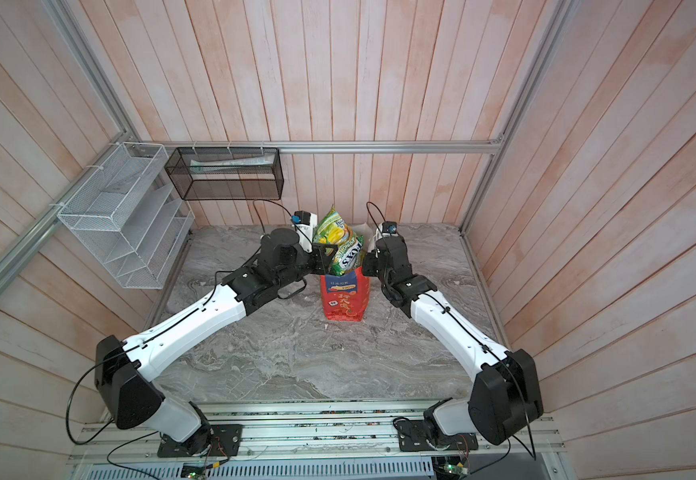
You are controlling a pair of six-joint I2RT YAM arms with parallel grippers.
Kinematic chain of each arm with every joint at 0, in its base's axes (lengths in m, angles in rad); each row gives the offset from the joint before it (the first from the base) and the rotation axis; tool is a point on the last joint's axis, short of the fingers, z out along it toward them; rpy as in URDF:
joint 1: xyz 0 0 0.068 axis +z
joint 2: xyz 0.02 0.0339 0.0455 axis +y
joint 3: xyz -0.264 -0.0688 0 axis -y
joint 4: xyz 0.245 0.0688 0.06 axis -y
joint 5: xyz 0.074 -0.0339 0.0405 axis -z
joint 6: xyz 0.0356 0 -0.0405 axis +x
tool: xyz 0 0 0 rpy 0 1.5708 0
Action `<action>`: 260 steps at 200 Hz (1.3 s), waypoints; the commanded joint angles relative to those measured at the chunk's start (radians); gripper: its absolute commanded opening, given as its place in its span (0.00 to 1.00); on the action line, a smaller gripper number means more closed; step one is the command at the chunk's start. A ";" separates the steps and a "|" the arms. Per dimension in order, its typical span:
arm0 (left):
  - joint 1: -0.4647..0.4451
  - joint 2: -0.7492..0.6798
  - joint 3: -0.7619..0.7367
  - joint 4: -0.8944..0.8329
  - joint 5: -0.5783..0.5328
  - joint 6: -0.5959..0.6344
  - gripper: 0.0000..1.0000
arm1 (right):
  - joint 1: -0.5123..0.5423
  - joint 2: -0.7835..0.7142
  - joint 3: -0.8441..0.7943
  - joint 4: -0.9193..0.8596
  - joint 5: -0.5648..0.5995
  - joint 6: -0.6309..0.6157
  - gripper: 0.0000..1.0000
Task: Place the snacks into the paper bag
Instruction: 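Lift the green packet with the left gripper and carry it over the bag, then lower the green packet into the bag and open the left gripper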
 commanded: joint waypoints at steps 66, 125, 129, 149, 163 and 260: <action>0.000 0.137 0.197 -0.173 -0.115 0.134 0.00 | 0.012 -0.022 -0.017 -0.025 0.010 -0.014 0.00; -0.001 0.213 0.308 -0.338 -0.160 0.135 0.00 | 0.014 -0.022 -0.014 -0.028 0.004 -0.014 0.00; -0.001 0.221 0.320 -0.351 -0.166 0.135 0.00 | 0.013 -0.022 -0.014 -0.027 0.004 -0.014 0.00; -0.001 0.258 0.367 -0.399 -0.176 0.132 0.00 | 0.014 -0.023 -0.016 -0.025 0.007 -0.014 0.00; -0.001 0.278 0.390 -0.416 -0.126 0.139 0.00 | 0.014 -0.022 -0.014 -0.026 0.005 -0.014 0.00; -0.097 0.173 0.401 -0.436 -0.091 0.128 0.23 | 0.016 -0.018 -0.014 -0.027 0.011 -0.015 0.00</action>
